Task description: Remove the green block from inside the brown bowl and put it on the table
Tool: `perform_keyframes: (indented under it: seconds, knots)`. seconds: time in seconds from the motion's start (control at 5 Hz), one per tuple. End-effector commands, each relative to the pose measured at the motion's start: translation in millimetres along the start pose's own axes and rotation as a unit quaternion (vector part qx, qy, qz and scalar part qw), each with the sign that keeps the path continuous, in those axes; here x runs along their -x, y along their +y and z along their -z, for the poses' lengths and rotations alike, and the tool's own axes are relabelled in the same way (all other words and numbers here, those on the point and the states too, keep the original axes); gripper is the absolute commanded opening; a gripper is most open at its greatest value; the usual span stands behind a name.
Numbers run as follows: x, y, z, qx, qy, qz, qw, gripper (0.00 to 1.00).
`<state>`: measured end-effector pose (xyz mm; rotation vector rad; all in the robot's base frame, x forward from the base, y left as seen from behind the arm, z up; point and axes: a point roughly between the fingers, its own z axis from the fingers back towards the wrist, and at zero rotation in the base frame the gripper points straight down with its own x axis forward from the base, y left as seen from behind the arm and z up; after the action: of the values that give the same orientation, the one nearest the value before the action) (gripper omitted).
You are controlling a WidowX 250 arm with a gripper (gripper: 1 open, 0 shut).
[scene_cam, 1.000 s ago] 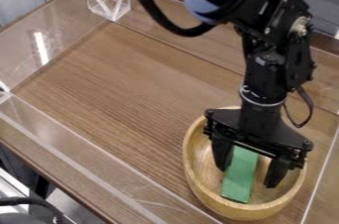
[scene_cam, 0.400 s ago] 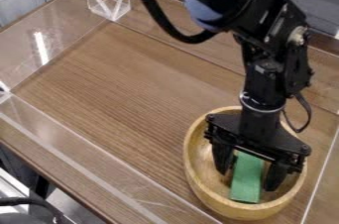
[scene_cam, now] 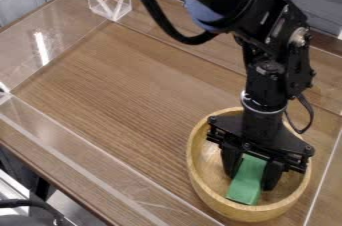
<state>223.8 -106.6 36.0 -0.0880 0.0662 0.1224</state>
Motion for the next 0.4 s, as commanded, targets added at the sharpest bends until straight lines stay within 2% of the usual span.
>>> perform_keyframes:
  seconds: [0.0,0.2]
  knots:
    - [-3.8,-0.3,-14.9,0.01,-0.017,-0.004,0.9998,0.0]
    - [-2.2,0.5,-20.1,0.011,-0.017,-0.005,0.9998,0.0]
